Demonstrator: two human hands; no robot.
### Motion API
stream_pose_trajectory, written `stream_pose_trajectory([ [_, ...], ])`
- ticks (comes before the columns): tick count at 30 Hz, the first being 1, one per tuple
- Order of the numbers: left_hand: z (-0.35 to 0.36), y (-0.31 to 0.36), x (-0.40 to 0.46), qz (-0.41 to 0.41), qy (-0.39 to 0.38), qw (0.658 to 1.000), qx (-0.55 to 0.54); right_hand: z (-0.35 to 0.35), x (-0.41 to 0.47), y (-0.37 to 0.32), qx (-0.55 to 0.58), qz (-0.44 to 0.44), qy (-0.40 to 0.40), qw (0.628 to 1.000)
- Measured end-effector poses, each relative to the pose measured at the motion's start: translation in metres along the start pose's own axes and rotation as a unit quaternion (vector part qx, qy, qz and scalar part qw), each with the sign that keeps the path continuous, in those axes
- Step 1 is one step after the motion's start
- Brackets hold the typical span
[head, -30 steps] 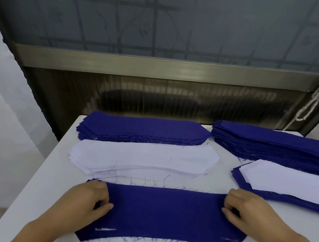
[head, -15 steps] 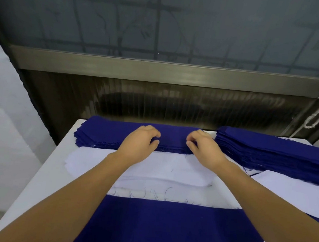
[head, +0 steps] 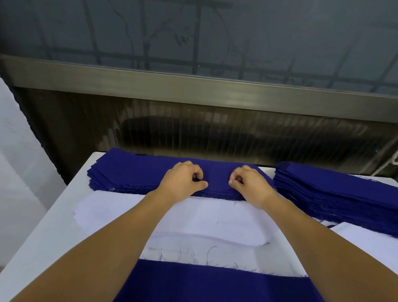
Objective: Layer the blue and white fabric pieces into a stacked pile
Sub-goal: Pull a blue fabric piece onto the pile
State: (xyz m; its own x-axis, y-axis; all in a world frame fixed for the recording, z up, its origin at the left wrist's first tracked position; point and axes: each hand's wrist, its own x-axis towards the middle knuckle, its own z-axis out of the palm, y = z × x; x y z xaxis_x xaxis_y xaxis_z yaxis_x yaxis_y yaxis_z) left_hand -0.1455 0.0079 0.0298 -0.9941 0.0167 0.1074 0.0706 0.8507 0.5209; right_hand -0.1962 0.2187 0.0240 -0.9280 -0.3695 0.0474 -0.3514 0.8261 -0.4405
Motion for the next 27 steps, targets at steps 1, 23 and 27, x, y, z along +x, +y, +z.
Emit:
stream_pose_trajectory([
  [1,0.000,0.000,0.001,-0.003,-0.002,1.000,0.002,0.000,0.002,-0.001,-0.010,0.000,-0.004,1.000],
  [23,0.009,0.003,0.022,-0.045,0.011,0.997,0.069,-0.002,0.010,-0.007,-0.015,0.016,-0.032,0.999],
  [27,0.010,0.006,0.024,-0.053,0.011,0.994,0.099,0.001,0.008,-0.012,-0.052,0.012,-0.001,0.999],
])
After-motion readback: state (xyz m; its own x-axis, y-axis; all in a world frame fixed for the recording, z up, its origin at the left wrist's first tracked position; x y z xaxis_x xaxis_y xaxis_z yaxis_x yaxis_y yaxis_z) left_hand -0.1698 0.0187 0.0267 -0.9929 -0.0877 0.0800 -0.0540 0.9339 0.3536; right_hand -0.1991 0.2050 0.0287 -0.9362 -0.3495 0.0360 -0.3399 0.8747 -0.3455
